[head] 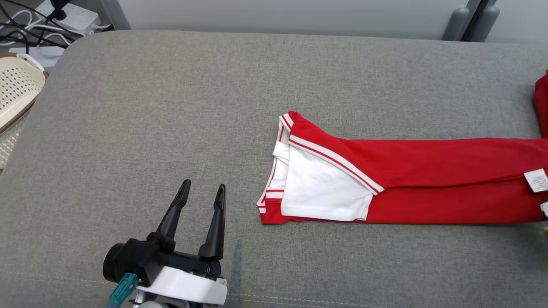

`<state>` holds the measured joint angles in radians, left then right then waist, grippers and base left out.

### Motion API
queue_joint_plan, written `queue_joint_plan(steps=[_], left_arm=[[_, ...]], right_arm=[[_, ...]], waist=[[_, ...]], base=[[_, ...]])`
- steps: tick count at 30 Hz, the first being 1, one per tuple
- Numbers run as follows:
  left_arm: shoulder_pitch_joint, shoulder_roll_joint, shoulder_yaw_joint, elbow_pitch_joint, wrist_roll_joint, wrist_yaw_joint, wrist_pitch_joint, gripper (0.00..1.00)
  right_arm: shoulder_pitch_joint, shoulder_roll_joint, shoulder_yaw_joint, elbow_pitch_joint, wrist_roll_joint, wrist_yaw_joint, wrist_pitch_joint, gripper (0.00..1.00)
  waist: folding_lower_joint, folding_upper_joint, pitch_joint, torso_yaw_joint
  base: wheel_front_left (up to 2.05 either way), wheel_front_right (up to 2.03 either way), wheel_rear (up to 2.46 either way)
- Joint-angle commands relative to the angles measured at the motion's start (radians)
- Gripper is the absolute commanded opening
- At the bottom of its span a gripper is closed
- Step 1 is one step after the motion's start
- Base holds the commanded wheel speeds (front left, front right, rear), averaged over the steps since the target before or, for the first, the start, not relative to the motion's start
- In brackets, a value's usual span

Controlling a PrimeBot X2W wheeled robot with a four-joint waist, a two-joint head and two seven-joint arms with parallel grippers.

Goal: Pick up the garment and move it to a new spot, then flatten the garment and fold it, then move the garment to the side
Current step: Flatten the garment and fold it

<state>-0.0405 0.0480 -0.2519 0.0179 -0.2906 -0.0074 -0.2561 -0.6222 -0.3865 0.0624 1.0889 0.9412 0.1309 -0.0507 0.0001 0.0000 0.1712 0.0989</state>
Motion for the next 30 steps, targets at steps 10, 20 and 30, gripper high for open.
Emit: queue_joint_plan(steps=[10,20,30], left_arm=[[0.0,0.002,0.028,-0.014,-0.011,0.006,-0.006,1.0],[0.021,0.002,0.009,-0.006,-0.029,0.013,-0.006,1.0],[0.017,0.002,0.001,-0.028,-0.037,0.017,-0.006,1.0]], right_arm=[[0.099,-0.043,0.061,-0.254,0.075,0.0,-0.044,0.0],[0.241,0.057,0.111,-0.572,0.161,0.0,-0.026,0.0],[0.227,0.202,0.125,-0.648,0.189,0.0,-0.036,0.0]], waist=[[-0.0001,0.0,-0.044,-0.001],[-0.0001,0.0,-0.091,0.03],[-0.0001,0.0,-0.087,0.102]], base=[[0.0,0.0,0.0],[0.0,0.0,0.0],[0.0,0.0,0.0]])
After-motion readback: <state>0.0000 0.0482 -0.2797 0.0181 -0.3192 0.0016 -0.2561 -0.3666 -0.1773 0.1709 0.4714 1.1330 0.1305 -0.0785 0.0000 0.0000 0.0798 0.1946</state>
